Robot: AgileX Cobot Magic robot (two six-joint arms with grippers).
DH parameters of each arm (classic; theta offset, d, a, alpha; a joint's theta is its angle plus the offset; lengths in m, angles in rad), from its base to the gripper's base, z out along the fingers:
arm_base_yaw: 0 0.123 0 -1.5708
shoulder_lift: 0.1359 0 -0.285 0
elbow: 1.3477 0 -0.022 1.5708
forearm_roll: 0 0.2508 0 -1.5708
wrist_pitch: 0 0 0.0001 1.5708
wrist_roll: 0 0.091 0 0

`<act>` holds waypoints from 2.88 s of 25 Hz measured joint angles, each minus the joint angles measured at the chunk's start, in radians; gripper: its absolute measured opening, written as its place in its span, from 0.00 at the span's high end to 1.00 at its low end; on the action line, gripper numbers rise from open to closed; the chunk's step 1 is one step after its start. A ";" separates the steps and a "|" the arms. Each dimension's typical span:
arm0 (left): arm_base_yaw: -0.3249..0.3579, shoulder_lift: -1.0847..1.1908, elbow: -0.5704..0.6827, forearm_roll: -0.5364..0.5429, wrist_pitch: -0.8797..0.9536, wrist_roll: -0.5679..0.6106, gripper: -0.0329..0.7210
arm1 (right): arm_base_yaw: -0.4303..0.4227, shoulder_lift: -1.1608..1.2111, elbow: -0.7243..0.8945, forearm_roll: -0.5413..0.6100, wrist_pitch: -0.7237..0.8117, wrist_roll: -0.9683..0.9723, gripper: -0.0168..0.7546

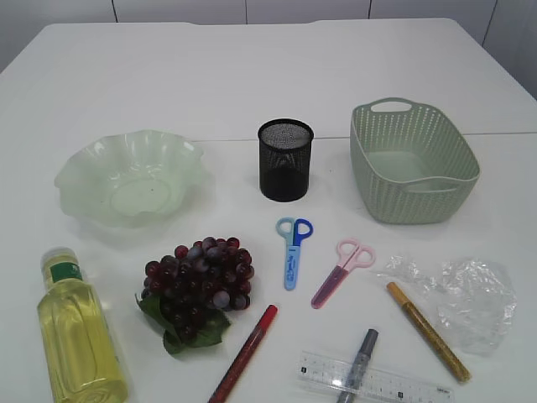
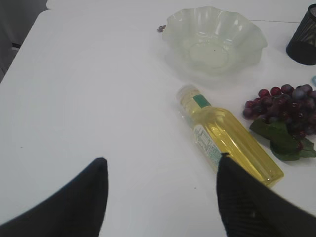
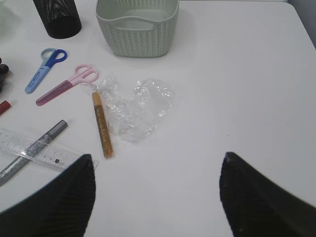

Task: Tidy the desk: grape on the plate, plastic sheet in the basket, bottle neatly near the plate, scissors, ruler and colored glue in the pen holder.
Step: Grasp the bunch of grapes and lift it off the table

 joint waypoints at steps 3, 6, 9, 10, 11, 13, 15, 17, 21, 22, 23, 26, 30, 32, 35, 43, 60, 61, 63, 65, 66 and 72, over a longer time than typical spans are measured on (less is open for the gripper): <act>0.000 0.000 0.000 0.000 0.000 0.000 0.30 | 0.000 0.000 0.000 0.000 0.000 0.000 0.23; 0.000 0.000 0.000 0.000 0.000 0.000 0.32 | 0.000 0.000 0.000 0.000 0.000 0.000 0.23; 0.000 0.000 0.000 0.000 0.000 0.000 0.32 | 0.000 0.000 0.000 0.000 0.000 0.000 0.23; 0.000 0.000 0.000 0.000 0.000 0.000 0.32 | 0.000 0.000 0.000 0.000 0.000 0.000 0.23; 0.000 0.000 0.000 0.000 0.000 0.000 0.32 | 0.000 0.000 0.000 0.000 0.000 0.000 0.23; 0.000 0.000 0.000 0.000 0.000 0.000 0.32 | 0.000 0.000 0.000 0.000 0.000 0.000 0.23; 0.000 0.000 0.000 0.000 0.000 0.000 0.32 | 0.000 0.000 0.000 -0.009 0.000 0.000 0.23; 0.000 0.000 0.000 0.000 0.000 0.000 0.32 | 0.000 0.000 0.000 -0.011 0.000 0.000 0.23; 0.000 0.000 0.000 0.000 0.000 0.000 0.33 | 0.000 0.000 0.000 -0.016 0.000 0.000 0.23; 0.000 0.000 0.000 0.000 0.000 0.000 0.33 | 0.000 0.000 0.000 -0.016 0.000 0.000 0.23; 0.000 0.000 0.000 0.000 0.000 0.000 0.33 | 0.000 0.000 0.000 -0.016 0.000 0.000 0.23; 0.000 0.000 0.000 0.000 0.000 0.000 0.33 | 0.000 0.000 0.000 -0.047 0.000 0.000 0.23; 0.000 0.000 0.000 -0.009 -0.011 0.000 0.32 | 0.000 0.000 -0.010 -0.063 -0.034 0.018 0.23; 0.000 0.010 -0.011 -0.033 -0.019 0.000 0.32 | 0.000 0.000 -0.026 -0.061 -0.073 0.057 0.23; 0.000 0.087 -0.028 -0.097 -0.032 0.004 0.33 | 0.000 0.019 -0.044 -0.029 -0.088 0.105 0.23; -0.053 0.329 -0.028 -0.169 -0.265 0.038 0.33 | 0.000 0.324 -0.111 0.099 -0.103 0.139 0.23; -0.416 1.276 -0.395 -0.174 -0.335 0.188 0.33 | 0.000 0.564 -0.135 0.117 -0.092 0.143 0.23; -0.437 1.330 -0.437 -0.174 -0.335 0.202 0.33 | 0.000 0.568 -0.135 0.117 -0.087 0.143 0.23; -0.474 1.452 -0.516 -0.170 -0.330 0.231 0.33 | 0.000 0.576 -0.135 0.117 -0.079 0.145 0.23; -0.512 1.556 -0.596 -0.152 -0.310 0.252 0.33 | 0.000 0.581 -0.135 0.117 -0.077 0.145 0.23; -0.527 1.608 -0.625 -0.135 -0.303 0.256 0.33 | 0.000 0.581 -0.135 0.118 -0.075 0.147 0.23; -0.597 1.820 -0.751 -0.019 -0.256 0.265 0.30 | 0.000 0.591 -0.135 0.118 -0.071 0.147 0.23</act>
